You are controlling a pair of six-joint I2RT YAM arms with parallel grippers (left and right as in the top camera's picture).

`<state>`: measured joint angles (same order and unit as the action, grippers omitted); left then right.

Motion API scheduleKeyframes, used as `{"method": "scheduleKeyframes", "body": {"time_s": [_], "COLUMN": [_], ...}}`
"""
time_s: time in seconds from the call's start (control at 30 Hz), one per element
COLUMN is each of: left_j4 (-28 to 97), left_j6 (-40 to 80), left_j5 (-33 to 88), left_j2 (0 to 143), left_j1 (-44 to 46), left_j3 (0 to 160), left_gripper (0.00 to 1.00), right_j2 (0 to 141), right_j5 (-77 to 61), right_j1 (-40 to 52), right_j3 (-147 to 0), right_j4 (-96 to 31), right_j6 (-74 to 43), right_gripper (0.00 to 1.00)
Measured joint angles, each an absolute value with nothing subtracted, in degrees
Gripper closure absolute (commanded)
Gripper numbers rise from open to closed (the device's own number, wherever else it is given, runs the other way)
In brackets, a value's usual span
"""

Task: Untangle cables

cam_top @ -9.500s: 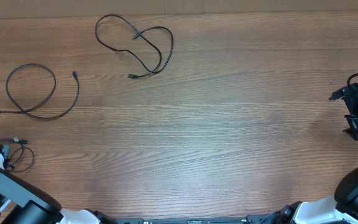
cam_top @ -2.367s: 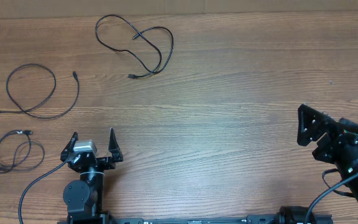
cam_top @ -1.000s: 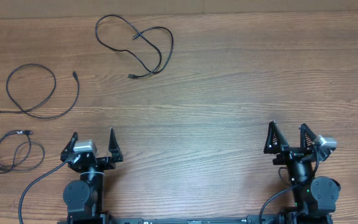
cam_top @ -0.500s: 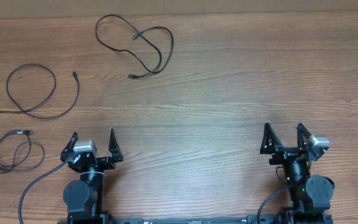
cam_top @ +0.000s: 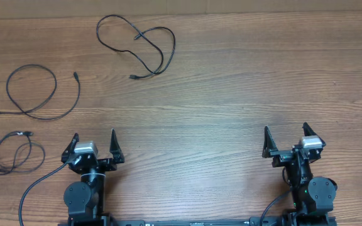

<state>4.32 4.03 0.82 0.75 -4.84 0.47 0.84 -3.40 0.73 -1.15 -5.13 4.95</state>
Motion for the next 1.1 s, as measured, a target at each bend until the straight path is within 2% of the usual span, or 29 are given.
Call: {"method": "scheduleKeyframes", "body": {"time_s": [1.1], "left_j4": [4.3], "left_j6": [4.0], "left_j5": [0.8], "left_j2": [0.8], "left_j1": [-4.8], "left_j3": [0.5], "left_gripper": [0.01], "right_j2": [0.8], "right_j5": [-3.0], "right_j1": [-3.0], "right_j3": [-1.1], "right_j4": [-5.0], "right_j6": [6.2], "right_gripper": [0.00]}}
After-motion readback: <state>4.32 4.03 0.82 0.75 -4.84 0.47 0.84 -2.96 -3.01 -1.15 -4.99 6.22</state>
